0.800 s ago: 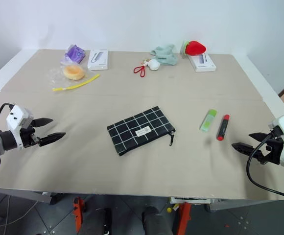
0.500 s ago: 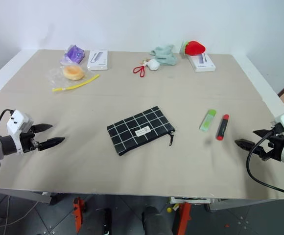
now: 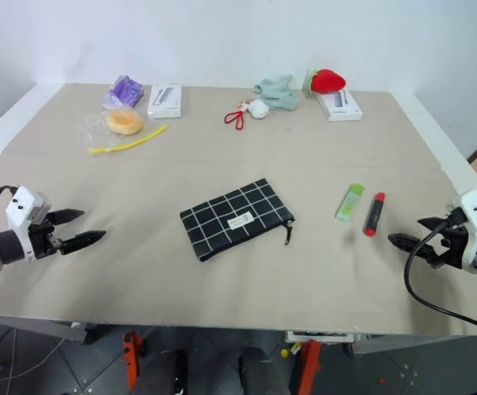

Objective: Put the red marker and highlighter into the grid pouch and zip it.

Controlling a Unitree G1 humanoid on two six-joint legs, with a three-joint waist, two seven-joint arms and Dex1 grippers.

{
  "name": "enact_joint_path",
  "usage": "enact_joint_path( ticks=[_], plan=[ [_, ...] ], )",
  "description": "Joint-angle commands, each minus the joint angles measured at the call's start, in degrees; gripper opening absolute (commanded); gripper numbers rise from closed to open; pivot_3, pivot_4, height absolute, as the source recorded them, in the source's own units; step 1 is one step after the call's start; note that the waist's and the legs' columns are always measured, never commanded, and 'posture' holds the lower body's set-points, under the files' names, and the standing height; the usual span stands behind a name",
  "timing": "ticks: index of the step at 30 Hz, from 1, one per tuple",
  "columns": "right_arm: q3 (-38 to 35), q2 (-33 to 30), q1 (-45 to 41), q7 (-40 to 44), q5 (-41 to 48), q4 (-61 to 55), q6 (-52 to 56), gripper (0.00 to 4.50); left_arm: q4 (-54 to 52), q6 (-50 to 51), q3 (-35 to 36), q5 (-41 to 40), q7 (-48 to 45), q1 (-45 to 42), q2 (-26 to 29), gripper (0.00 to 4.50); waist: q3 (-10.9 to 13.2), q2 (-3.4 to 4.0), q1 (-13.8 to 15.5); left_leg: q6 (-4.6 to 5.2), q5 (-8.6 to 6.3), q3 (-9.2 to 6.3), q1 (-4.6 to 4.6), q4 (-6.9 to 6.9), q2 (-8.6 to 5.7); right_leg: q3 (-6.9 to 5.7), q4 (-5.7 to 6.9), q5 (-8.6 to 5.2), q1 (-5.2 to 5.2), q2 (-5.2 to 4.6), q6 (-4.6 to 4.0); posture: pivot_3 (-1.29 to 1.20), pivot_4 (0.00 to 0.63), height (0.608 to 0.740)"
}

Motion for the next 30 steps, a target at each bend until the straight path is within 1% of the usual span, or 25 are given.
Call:
enact_joint_path(
  ticks=[1,5,8,10,12,15,16,17,18,19,22,23,24,26,27,30],
  plan=[
    [-1.1,-1.9,-1.4,0.3,-0.4,0.9,-0.9,4.5,-1.1,-0.5,2.8,-1.1,1.1,-0.9,-0.1,4.38,0.0,0.0,0.0,0.0,0.0,0.0,0.0,0.0,0.0,0.0,0.0,0.0,0.0,0.0,0.0,0.0,0.15,0.728],
    [-1.7,-1.9,-1.2,0.9,0.0,0.4,-0.7,4.5,-1.2,-0.4,2.7,-1.4,1.6,-1.0,-0.2,4.38,0.0,0.0,0.0,0.0,0.0,0.0,0.0,-0.01,0.0,0.0,0.0,0.0,0.0,0.0,0.0,0.0,0.15,0.728],
    [-3.5,-0.9,-1.6,1.7,3.2,-3.0,1.8,4.5,-1.7,-1.1,2.3,-1.2,2.0,-1.3,-0.6,4.38,0.0,0.0,0.0,0.0,0.0,-0.02,0.0,-0.01,0.0,-0.01,0.0,0.0,0.01,0.01,0.0,0.0,0.15,0.728],
    [-5.4,1.3,-3.2,0.6,7.7,-8.3,5.0,4.5,-2.2,-2.7,1.9,-0.6,3.3,-2.2,-1.5,4.38,0.0,0.03,0.0,0.0,0.0,-0.01,0.0,0.0,0.0,0.0,0.01,0.0,0.01,0.01,0.0,0.0,0.15,0.728],
    [-6.1,4.8,-5.2,-2.3,12.6,-15.2,9.4,4.5,-3.7,-3.9,1.7,-0.9,4.2,-3.1,-3.0,4.38,0.0,0.04,-0.1,-0.01,0.01,-0.03,0.01,0.03,0.01,0.0,0.03,0.05,0.01,0.04,0.01,0.0,0.15,0.728],
    [-4.4,11.0,-7.4,-8.7,16.9,-25.3,14.5,4.5,-6.2,-4.8,1.3,-1.5,6.3,-4.8,-6.1,4.38,0.0,0.03,0.0,-0.09,0.1,-0.25,0.0,0.05,0.02,-0.1,0.04,0.12,0.09,0.12,0.03,0.0,0.15,0.728],
    [-3.2,13.4,-8.4,-11.2,17.3,-27.5,15.5,3.98,-6.7,-5.8,0.9,-1.2,6.6,-5.2,-7.2,4.5,0.0,0.03,0.1,-0.13,0.13,-0.33,-0.04,0.05,0.02,-0.16,0.04,0.12,0.09,0.13,0.03,0.0,0.15,0.728],
    [-1.7,15.7,-9.3,-13.7,17.4,-29.3,16.3,3.64,-6.9,-7.3,0.4,-0.6,6.7,-5.6,-8.1,4.5,-0.1,0.02,0.1,-0.14,0.14,-0.38,-0.07,0.05,0.0,-0.18,0.04,0.11,0.1,0.13,0.04,0.0,0.15,0.728],
    [0.2,18.6,-10.4,-16.6,17.0,-30.8,16.9,3.19,-6.9,-9.3,-0.2,0.3,7.0,-6.0,-9.1,4.5,-0.1,0.02,0.1,-0.13,0.14,-0.39,-0.07,0.06,0.0,-0.19,0.04,0.11,0.12,0.13,0.04,0.0,0.15,0.728],
    [1.5,20.6,-11.1,-18.7,16.7,-31.8,17.3,2.62,-6.8,-10.8,-0.7,0.9,7.2,-6.3,-9.8,4.5,-0.1,0.01,0.1,-0.14,0.14,-0.39,-0.11,0.06,-0.01,-0.19,0.04,0.11,0.09,0.13,0.04,0.0,0.15,0.728],
    [8.7,28.9,-13.0,-26.2,12.3,-31.9,17.1,1.12,-7.4,-14.4,-2.4,1.4,9.2,-8.5,-14.2,4.5,-0.1,-0.01,0.2,-0.14,0.15,-0.41,-0.14,0.08,-0.02,-0.19,0.04,0.14,0.09,0.13,0.0,0.0,0.15,0.728],
    [11.1,31.0,-13.1,-27.8,10.5,-31.0,16.6,0.52,-8.0,-15.4,-3.6,2.0,9.6,-8.9,-15.6,4.5,-0.1,-0.02,0.2,-0.15,0.17,-0.44,-0.18,0.08,-0.04,-0.19,0.04,0.18,0.09,0.13,-0.06,0.0,0.15,0.728],
    [14.0,32.6,-12.9,-29.3,7.9,-29.5,15.8,0.07,-8.8,-16.7,-5.5,3.0,9.5,-8.9,-16.7,4.5,-0.1,-0.01,0.2,-0.15,0.17,-0.45,-0.2,0.1,-0.04,-0.2,0.05,0.28,0.09,0.13,-0.24,0.0,0.15,0.728],
    [16.8,35.5,-12.3,-31.6,5.2,-27.7,14.8,0.07,-9.4,-19.5,-8.3,4.8,9.1,-8.6,-18.4,4.5,-0.1,-0.02,0.3,-0.15,0.16,-0.48,-0.22,0.08,-0.09,-0.19,0.05,0.27,0.11,0.11,-0.22,0.0,0.15,0.728],
    [19.7,35.7,-11.3,-33.2,1.7,-25.1,14.6,0.07,-9.3,-22.2,-9.9,6.3,8.9,-8.5,-19.5,4.5,-0.1,-0.02,0.4,-0.15,0.16,-0.49,-0.25,0.08,-0.12,-0.19,0.05,0.26,0.1,0.1,-0.21,0.0,0.15,0.728],
    [23.7,35.6,-9.5,-35.8,-3.7,-20.7,14.6,0.07,-7.8,-30.0,-13.5,10.7,8.0,-7.9,-20.5,4.5,-0.2,-0.06,0.6,-0.15,0.16,-0.55,-0.3,0.08,-0.21,-0.18,0.05,0.24,0.11,0.05,-0.19,0.0,0.15,0.728]
  ],
)
